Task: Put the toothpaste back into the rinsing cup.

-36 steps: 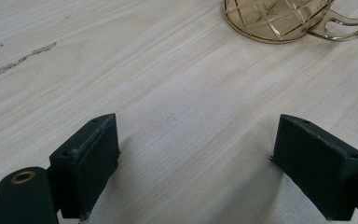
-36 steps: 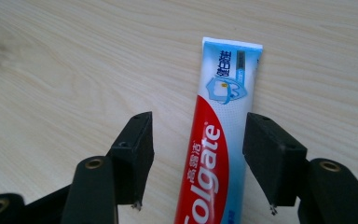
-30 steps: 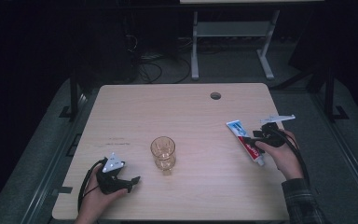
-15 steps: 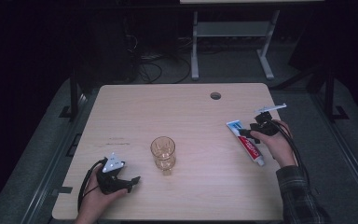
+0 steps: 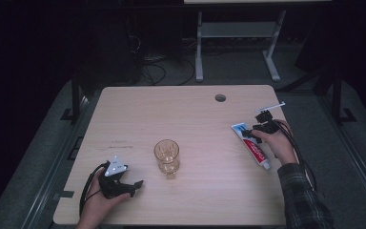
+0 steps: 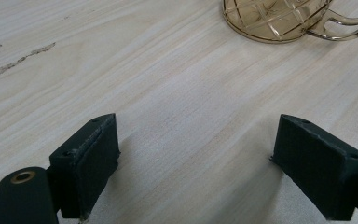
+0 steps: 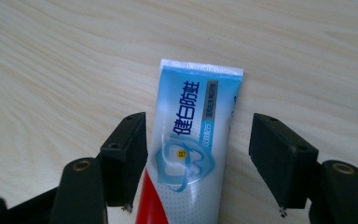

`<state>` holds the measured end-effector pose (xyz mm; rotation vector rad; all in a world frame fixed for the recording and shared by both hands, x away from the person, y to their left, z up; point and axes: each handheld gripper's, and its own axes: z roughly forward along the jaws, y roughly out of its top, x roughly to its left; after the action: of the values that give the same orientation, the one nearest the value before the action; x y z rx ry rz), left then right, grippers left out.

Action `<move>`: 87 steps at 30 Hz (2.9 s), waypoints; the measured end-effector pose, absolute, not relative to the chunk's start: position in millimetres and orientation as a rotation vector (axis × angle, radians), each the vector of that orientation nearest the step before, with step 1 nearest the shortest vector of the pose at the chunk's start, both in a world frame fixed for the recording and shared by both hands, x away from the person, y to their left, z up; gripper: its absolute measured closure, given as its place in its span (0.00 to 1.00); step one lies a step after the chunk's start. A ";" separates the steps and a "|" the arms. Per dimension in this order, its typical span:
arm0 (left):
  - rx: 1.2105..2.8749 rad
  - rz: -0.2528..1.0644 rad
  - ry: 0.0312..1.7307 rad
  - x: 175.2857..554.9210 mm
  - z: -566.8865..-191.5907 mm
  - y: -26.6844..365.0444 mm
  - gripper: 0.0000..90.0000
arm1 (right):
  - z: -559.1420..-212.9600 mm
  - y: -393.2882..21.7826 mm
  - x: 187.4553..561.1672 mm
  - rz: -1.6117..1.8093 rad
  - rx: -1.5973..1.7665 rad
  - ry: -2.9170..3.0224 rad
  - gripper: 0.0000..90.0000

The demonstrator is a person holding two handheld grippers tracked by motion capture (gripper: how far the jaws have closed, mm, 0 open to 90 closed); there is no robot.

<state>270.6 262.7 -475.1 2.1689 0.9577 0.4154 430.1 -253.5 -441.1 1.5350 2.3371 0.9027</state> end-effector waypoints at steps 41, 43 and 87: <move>2.170 0.413 0.954 270.4 -475.2 262.4 0.14 | -457.9 -231.5 435.0 0.724 1.441 2.377 0.57; 2.170 0.413 0.954 270.4 -475.2 262.4 0.14 | -457.2 -231.5 435.4 0.714 1.451 2.376 0.60; 2.170 0.413 0.954 270.5 -475.2 262.5 0.14 | -405.6 -257.9 413.4 1.041 1.494 2.235 0.81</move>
<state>270.5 262.5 -475.2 2.1696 0.9542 0.4134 413.4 -257.9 -405.6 1.4943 2.2353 1.0411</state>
